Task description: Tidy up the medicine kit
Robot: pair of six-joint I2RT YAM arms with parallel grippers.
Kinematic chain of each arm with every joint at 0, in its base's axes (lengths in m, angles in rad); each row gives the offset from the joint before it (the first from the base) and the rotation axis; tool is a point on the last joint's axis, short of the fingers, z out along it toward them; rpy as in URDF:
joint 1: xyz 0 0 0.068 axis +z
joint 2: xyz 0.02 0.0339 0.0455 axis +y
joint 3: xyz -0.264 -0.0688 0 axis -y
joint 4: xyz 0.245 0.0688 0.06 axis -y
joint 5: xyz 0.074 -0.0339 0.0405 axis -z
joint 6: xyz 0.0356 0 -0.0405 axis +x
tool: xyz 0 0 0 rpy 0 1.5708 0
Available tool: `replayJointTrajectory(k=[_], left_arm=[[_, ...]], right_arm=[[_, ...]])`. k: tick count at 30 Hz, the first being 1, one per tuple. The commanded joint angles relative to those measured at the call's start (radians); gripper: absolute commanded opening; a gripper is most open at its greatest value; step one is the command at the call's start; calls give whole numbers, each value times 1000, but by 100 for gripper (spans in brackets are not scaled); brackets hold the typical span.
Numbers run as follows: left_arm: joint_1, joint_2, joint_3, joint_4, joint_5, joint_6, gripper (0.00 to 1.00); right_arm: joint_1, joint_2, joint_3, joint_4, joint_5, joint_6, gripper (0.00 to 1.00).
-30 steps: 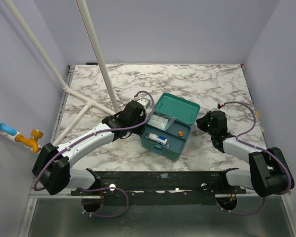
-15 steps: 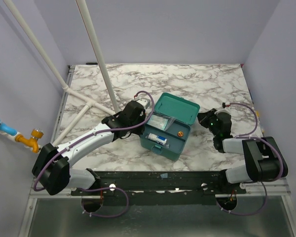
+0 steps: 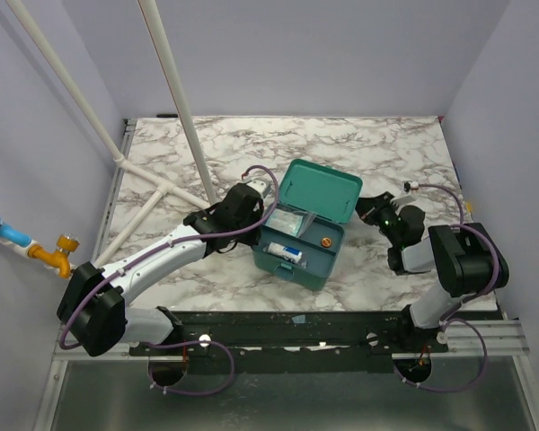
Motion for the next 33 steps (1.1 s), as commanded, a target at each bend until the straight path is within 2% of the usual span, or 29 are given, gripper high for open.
replayJointTrajectory(k=[1, 8, 13, 25, 33], left_arm=[[6, -8, -5, -36, -10, 15, 0], [6, 7, 11, -33, -2, 15, 0], [8, 20, 14, -15, 10, 6, 0], [10, 2, 39, -7, 21, -10, 0], [13, -50, 27, 16, 39, -44, 0]], right_arm=[[-5, 20, 26, 246, -122, 14, 1], [-6, -40, 49, 277, -207, -21, 1], [-4, -138, 73, 157, -269, -96, 1], [0, -329, 91, -42, -391, -147, 1], [16, -439, 90, -173, -416, -197, 1]])
